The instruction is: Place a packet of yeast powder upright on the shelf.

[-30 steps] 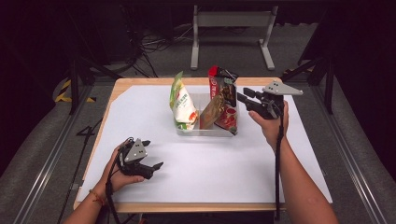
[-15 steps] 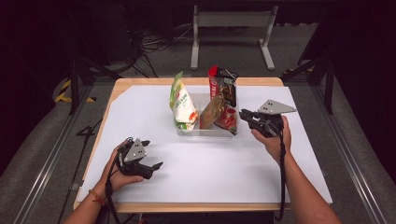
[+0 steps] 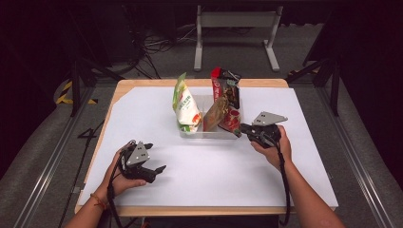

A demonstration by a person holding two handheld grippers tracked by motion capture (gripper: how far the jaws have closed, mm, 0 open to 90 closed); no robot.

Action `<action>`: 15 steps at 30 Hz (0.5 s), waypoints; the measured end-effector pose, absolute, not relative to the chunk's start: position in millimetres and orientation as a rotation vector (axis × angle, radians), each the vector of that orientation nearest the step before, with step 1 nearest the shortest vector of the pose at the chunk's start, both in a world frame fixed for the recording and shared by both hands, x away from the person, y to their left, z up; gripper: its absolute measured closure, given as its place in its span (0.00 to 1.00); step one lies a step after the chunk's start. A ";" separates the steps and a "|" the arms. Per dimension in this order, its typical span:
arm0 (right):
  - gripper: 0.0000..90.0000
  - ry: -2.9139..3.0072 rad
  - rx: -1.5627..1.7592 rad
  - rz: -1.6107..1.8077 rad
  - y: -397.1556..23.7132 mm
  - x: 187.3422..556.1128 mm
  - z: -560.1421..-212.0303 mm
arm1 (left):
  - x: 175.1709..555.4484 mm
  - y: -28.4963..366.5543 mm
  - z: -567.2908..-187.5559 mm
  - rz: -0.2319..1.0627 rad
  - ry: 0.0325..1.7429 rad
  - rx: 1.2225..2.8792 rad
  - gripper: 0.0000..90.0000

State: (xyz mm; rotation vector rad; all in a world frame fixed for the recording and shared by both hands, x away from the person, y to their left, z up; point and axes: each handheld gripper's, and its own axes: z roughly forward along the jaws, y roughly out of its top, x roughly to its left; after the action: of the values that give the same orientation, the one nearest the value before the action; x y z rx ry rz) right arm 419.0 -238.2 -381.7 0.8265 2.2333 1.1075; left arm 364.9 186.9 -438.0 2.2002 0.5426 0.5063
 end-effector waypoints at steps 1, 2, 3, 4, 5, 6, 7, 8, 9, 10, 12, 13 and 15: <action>0.95 2.235 0.827 1.108 -238.2 419.0 -381.7 | 364.8 186.7 -438.1 0.505 0.544 2.200 0.12; 0.95 2.239 0.827 1.100 -237.8 418.7 -382.3 | 364.8 186.7 -438.1 0.506 0.545 2.201 0.12; 0.95 2.239 0.827 1.093 -237.3 418.5 -383.6 | 365.0 186.9 -438.0 0.506 0.542 2.201 0.12; 0.96 2.240 0.830 1.087 -237.0 418.5 -384.5 | 365.1 187.0 -437.9 0.506 0.540 2.199 0.12; 0.96 2.243 0.829 1.082 -236.6 418.8 -385.9 | 365.1 187.0 -437.9 0.505 0.541 2.199 0.12; 0.96 2.249 0.832 1.072 -236.1 419.4 -387.5 | 364.7 186.9 -437.9 0.507 0.544 2.202 0.12; 0.96 2.253 0.836 1.058 -235.3 420.2 -389.6 | 364.2 186.8 -437.9 0.508 0.544 2.200 0.12; 0.95 2.255 0.843 1.047 -234.2 421.3 -392.4 | 363.8 186.6 -437.9 0.506 0.547 2.197 0.12; 0.95 2.254 0.846 1.050 -233.8 422.1 -393.8 | 363.8 186.8 -437.7 0.509 0.546 2.198 0.12; 0.95 2.257 0.852 1.050 -233.5 423.4 -394.9 | 363.9 187.0 -437.7 0.508 0.547 2.197 0.12; 0.95 2.252 0.877 1.047 -232.9 426.1 -395.5 | 364.2 187.2 -437.9 0.507 0.549 2.198 0.12; 0.95 2.247 0.885 1.043 -232.0 426.6 -395.9 | 364.3 187.3 -438.0 0.508 0.549 2.199 0.12; 0.94 2.241 0.878 1.024 -230.3 426.6 -396.7 | 364.6 187.4 -438.3 0.507 0.547 2.201 0.12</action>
State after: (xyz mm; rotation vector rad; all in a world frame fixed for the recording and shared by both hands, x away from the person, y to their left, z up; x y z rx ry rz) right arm 426.6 -230.3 -396.7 0.8784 2.2409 1.0240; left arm 364.6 187.4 -438.3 2.2014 0.5467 0.5067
